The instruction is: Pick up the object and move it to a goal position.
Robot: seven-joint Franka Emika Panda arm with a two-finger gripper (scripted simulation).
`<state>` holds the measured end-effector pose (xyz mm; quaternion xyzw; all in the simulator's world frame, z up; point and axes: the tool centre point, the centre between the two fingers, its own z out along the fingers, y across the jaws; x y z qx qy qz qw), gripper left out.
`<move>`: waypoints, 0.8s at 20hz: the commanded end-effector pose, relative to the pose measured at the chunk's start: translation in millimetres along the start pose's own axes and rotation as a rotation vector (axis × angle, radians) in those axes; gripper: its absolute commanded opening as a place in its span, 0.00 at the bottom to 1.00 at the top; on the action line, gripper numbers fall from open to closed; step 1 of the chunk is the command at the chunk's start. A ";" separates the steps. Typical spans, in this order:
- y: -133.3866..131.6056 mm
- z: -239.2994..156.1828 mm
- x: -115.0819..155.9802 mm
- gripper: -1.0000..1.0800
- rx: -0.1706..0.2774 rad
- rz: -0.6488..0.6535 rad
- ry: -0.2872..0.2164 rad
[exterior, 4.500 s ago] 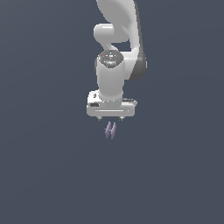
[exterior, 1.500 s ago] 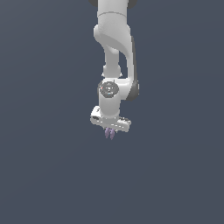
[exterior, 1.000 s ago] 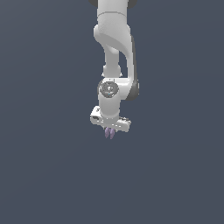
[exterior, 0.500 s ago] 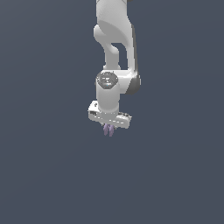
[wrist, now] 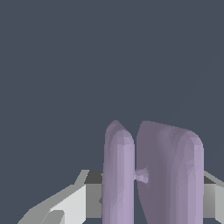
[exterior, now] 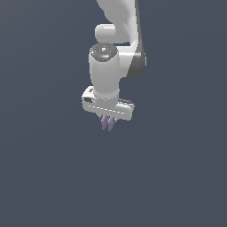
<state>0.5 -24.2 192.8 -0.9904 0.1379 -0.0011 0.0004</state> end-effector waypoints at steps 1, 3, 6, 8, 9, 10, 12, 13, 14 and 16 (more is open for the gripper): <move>2.1 -28.0 3.8 0.00 -0.001 0.001 -0.001; 3.4 -49.8 7.1 0.00 -0.001 0.001 -0.001; 5.2 -81.8 12.2 0.00 -0.001 0.001 -0.001; 6.3 -102.8 15.6 0.00 -0.001 0.001 -0.001; 7.0 -112.8 17.6 0.00 -0.001 0.001 -0.001; 7.5 -123.0 19.3 0.00 -0.001 0.001 -0.001; 8.5 -142.9 22.9 0.00 -0.001 0.001 -0.001; 9.0 -152.0 24.6 0.00 -0.001 0.001 -0.001; 9.4 -160.6 26.2 0.00 -0.001 0.001 -0.001; 10.1 -175.6 29.4 0.00 -0.001 0.001 -0.002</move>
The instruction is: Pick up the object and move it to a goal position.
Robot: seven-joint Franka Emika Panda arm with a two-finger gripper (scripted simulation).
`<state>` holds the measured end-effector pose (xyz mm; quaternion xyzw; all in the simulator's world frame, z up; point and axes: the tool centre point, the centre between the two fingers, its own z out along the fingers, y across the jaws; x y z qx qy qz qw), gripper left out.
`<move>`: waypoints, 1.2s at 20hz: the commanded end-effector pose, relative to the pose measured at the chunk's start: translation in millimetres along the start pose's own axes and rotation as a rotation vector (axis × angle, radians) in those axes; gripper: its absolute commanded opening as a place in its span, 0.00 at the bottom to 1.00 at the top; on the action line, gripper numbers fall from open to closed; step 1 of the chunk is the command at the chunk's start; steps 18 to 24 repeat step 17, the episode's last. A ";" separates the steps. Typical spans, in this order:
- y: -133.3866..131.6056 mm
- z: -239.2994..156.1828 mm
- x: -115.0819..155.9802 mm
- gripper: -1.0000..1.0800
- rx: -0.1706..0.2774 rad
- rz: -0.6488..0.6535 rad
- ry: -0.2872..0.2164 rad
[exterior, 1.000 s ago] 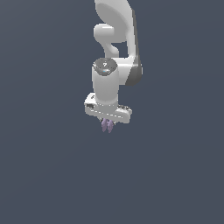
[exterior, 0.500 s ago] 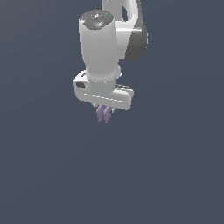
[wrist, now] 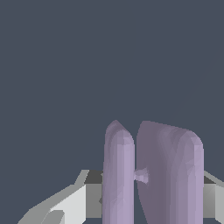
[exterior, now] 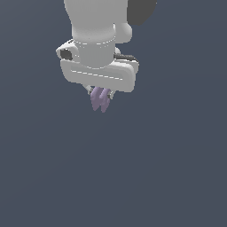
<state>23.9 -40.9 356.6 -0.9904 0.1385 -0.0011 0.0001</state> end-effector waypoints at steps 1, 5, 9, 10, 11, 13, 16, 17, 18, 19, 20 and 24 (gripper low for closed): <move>0.9 -18.6 3.4 0.00 -0.001 0.000 -0.002; 1.9 -40.4 8.1 0.00 -0.001 0.000 -0.002; 2.4 -54.3 11.5 0.00 -0.001 0.000 -0.002; 2.4 -56.7 12.2 0.00 -0.001 0.000 -0.002; 2.5 -58.7 12.7 0.00 -0.001 0.000 -0.002; 2.6 -61.8 13.6 0.00 -0.001 0.000 -0.002; 2.6 -64.0 14.3 0.00 -0.001 0.000 -0.002; 2.6 -64.2 14.3 0.00 -0.001 0.000 -0.002; 2.6 -64.2 14.3 0.00 -0.001 0.000 -0.002; 2.6 -64.2 14.3 0.00 -0.001 0.000 -0.002; 2.6 -64.2 14.3 0.00 -0.001 0.000 -0.002; 2.6 -64.2 14.3 0.00 -0.001 0.000 -0.002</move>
